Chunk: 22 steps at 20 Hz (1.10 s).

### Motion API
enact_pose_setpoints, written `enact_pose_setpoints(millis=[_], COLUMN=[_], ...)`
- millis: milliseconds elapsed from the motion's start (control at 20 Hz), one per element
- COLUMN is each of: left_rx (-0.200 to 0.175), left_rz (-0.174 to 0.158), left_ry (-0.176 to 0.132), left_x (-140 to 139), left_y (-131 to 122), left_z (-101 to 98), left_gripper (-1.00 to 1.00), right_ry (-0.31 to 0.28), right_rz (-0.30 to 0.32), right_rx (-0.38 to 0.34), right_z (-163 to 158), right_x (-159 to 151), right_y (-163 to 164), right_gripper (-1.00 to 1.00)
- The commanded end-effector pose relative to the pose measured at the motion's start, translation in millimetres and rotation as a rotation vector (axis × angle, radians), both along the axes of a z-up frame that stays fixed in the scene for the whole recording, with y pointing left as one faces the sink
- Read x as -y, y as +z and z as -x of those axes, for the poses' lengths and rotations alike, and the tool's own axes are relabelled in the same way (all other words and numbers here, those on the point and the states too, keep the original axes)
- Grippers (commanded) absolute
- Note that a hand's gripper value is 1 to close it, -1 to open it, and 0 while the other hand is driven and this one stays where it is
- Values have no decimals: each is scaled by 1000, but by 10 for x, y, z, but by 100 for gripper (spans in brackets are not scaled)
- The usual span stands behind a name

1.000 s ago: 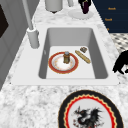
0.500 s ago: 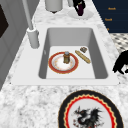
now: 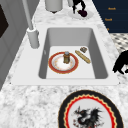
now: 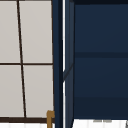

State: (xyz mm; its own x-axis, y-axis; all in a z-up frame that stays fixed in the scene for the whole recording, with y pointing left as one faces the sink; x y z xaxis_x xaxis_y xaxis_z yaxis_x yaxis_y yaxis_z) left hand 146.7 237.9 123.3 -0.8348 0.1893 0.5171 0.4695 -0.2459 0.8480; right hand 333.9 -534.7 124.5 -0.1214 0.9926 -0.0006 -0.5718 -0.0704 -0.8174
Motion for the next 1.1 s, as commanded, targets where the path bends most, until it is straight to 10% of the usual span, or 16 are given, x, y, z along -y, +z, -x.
enact_pose_setpoints(millis=[0, 1050], left_rx=[0, 0], left_rz=[0, 0], left_ry=[0, 0], left_x=[0, 0], left_y=[0, 0], left_z=[0, 0], left_gripper=[0, 0], right_ry=[-53, -109], right_rz=[46, 163], right_rx=[74, 29], right_z=[77, 22], right_x=[-55, -1051], right_y=[102, 893], right_gripper=[-100, -100])
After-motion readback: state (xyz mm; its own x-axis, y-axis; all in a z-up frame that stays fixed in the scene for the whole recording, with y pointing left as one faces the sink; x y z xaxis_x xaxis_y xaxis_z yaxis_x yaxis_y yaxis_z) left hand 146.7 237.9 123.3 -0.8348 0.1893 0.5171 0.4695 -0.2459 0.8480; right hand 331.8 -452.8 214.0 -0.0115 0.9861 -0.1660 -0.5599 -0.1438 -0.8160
